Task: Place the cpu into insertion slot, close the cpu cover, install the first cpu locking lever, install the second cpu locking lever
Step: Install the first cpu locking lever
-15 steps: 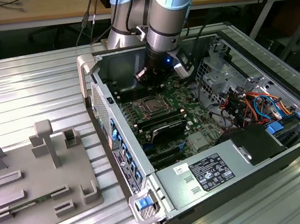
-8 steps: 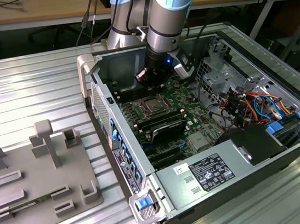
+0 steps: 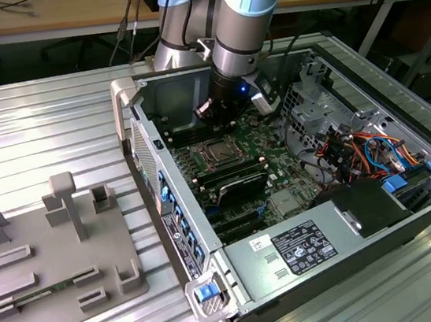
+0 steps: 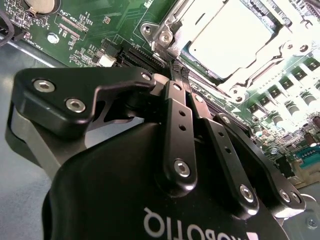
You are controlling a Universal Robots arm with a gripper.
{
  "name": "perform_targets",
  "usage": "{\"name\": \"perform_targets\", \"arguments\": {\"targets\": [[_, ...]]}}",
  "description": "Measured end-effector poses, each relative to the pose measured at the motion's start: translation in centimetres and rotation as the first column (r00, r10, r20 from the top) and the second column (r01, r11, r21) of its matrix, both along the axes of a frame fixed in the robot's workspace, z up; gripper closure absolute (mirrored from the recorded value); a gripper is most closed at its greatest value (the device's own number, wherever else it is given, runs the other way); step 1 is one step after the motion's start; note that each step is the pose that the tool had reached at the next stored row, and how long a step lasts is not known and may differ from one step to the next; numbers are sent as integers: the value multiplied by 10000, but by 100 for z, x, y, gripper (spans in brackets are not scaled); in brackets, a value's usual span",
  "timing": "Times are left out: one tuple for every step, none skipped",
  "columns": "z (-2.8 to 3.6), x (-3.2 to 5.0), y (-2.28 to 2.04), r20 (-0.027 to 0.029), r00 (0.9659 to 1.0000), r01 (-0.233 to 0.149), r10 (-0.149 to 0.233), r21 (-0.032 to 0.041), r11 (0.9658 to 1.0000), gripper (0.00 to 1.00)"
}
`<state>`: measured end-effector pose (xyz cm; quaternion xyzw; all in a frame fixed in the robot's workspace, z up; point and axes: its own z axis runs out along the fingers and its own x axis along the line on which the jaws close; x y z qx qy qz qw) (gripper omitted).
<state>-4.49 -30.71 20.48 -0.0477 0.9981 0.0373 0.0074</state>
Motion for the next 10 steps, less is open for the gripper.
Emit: {"name": "perform_targets", "arguments": {"targets": [[0,0,-3,0,10000,1,-1,3,10000,89],[0,0,-5,0,10000,2,-2,7,10000,89],[0,0,-6,-1,10000,1,-1,10,10000,89],[0,0,-6,-1,10000,1,-1,11,10000,89],[0,0,-6,-1,10000,0,0,13,10000,89],[0,0,-7,0,10000,0,0,15,10000,89],[0,0,-9,-1,10000,0,0,22,10000,89],[0,0,-9,0,10000,0,0,27,10000,89],[0,0,-10,-1,10000,1,-1,30,10000,89],[0,0,-10,0,10000,1,-1,32,10000,89]]}}
